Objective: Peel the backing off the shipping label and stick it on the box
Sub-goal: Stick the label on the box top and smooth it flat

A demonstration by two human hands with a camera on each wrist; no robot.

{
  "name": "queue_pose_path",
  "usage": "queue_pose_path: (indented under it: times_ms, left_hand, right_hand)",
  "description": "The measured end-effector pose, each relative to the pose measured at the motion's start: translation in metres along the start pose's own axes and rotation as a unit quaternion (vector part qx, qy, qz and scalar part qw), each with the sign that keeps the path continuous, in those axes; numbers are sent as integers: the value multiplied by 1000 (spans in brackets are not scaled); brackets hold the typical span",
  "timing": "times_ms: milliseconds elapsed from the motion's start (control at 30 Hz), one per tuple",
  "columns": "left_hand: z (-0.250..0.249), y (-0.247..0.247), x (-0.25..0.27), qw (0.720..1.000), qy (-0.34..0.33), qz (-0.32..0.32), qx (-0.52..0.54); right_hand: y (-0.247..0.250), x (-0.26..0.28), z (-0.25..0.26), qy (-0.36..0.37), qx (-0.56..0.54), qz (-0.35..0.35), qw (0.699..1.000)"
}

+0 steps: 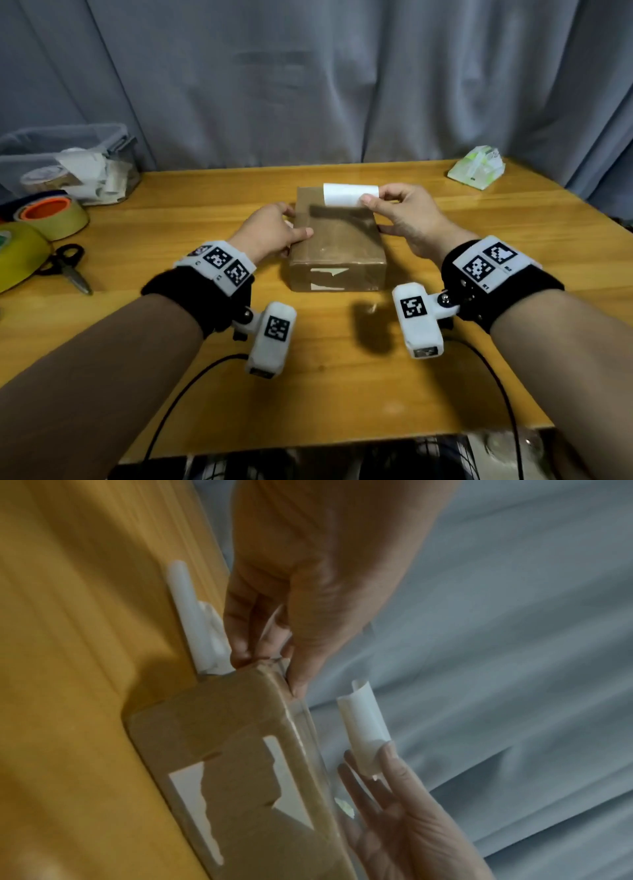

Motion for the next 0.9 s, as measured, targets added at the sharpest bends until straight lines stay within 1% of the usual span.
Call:
queue_pose_path:
  times_ms: [33, 100, 133, 167, 200, 233, 300, 333, 400, 467, 533, 600, 733, 833, 900]
  left_hand:
    - [-1, 2, 3, 1000, -4, -5, -25]
    - [-8, 11, 4, 996, -27, -46, -68]
    - [-12, 17, 4, 995, -36, -67, -57]
    - [-16, 22, 4, 996, -43, -73, -12]
    - [-20, 23, 3, 996, -41, -59, 49]
    - [-23, 21, 3, 994, -27, -29, 106]
    - [-24, 12, 5, 984, 21, 43, 172]
    - [-23, 8, 5, 978, 42, 72, 191]
    - [-19, 1, 6, 962, 65, 116, 238]
    - [-18, 1, 4, 945, 52, 141, 289]
    - [-19, 3, 1, 932, 24, 165, 322]
    - [-19, 7, -1, 930, -4, 168, 328]
    - [-26, 13, -2, 939, -55, 160, 300]
    - [-29, 13, -4, 945, -69, 174, 268]
    - [-30, 13, -7, 952, -72, 169, 246]
  right_hand:
    - [2, 2, 0, -1, 7, -1, 1000]
    - [4, 2, 4, 28, 37, -4, 999]
    - [5, 1, 7, 55, 60, -6, 997]
    - [4, 0, 10, 79, 86, -9, 993]
    - [4, -2, 12, 96, 113, -16, 989]
    - [4, -4, 13, 109, 135, -25, 984]
    - [0, -5, 15, 125, 154, -27, 980]
    - [-4, -6, 15, 131, 158, -15, 979]
    - [-11, -3, 15, 139, 170, 20, 976]
    - [-16, -4, 16, 147, 182, 46, 971]
    - [-17, -5, 15, 153, 189, 65, 968]
    - [-17, -7, 13, 156, 198, 83, 964]
    - [-14, -10, 5, 149, 194, 97, 965]
    - [-11, -11, 0, 132, 186, 109, 968]
    - [-9, -12, -1, 124, 175, 115, 970]
Point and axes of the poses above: each hand's wrist, its own x-axis away from the middle knuckle, its own y-axis out of the back of the hand, z = x × y, the point moved 6 cm from there along -x, towards the middle knuckle, and after that the axes turned 14 degrees about y, right-handed, at the moved point
